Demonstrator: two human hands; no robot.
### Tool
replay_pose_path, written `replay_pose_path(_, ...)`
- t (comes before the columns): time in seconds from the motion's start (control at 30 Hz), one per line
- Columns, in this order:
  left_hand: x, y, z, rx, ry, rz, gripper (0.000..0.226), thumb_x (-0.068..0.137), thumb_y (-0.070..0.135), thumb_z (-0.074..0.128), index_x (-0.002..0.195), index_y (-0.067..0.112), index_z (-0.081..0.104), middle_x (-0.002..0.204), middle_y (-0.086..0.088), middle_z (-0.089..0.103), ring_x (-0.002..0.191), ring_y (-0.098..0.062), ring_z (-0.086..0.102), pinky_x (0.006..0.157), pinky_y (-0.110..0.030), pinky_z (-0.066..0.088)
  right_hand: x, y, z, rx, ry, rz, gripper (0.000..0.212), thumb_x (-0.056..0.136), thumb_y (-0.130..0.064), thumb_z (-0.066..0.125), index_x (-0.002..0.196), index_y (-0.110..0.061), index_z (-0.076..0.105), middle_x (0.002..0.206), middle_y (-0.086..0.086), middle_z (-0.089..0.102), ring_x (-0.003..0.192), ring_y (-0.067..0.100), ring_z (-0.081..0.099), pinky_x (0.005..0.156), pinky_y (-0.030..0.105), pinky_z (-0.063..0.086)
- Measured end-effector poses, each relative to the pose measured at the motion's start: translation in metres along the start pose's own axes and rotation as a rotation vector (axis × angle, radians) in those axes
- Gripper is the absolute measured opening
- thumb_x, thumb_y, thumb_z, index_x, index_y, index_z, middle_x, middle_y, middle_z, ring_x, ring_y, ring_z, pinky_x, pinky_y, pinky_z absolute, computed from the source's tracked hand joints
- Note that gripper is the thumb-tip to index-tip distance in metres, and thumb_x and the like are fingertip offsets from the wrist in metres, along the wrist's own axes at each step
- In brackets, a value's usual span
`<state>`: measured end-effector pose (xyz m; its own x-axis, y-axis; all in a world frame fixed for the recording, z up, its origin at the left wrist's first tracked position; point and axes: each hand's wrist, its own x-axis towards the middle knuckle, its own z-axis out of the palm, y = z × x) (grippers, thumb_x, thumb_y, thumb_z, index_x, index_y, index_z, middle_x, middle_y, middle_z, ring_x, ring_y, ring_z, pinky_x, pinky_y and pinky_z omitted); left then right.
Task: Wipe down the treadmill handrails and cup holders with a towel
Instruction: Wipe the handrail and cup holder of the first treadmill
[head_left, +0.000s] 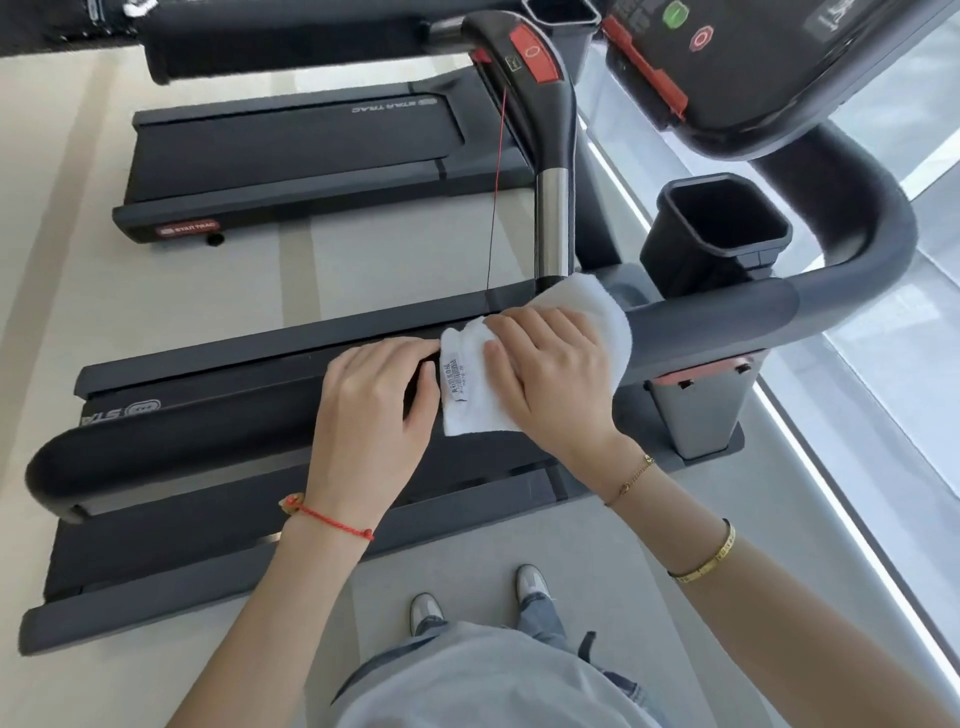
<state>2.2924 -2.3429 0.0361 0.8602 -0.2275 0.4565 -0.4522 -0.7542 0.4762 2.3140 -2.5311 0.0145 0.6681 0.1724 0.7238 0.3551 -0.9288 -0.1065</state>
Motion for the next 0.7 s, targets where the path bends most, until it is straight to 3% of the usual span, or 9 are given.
replay_pose_path(0.3,-0.005,-0.026,-0.019,-0.026,-0.003,-0.020,0.021,0.097,0.014,0.048,0.106,0.010,0.067,0.098,0.001,0.069,0.088,-0.023,0.062,0.087,-0.039,0.048,0.010,-0.036,0.014,0.036,-0.009,0.000,0.031,0.097,-0.024,0.046,0.080,-0.013,0.069,0.073,0.000,0.066,0.069,0.024,0.060,0.068,0.038,0.046)
replay_pose_path(0.5,-0.005,-0.025,-0.020,-0.043,-0.025,-0.006,0.017,0.096,0.008,0.054,0.107,0.011,0.067,0.097,0.003,0.068,0.087,-0.021,0.061,0.087,-0.035,0.047,0.005,-0.025,0.010,0.011,-0.014,-0.068,0.031,0.098,-0.024,0.045,0.092,-0.010,0.071,0.083,0.002,0.068,0.075,0.025,0.061,0.072,0.038,0.047)
replay_pose_path(0.7,-0.001,-0.011,-0.005,-0.031,-0.041,0.045,0.023,0.096,0.011,0.052,0.112,0.013,0.069,0.108,0.003,0.070,0.099,-0.018,0.063,0.093,-0.038,0.047,-0.007,0.014,-0.001,-0.043,0.019,-0.073,0.032,0.097,-0.023,0.043,0.101,-0.008,0.071,0.096,0.005,0.069,0.086,0.027,0.064,0.079,0.040,0.049)
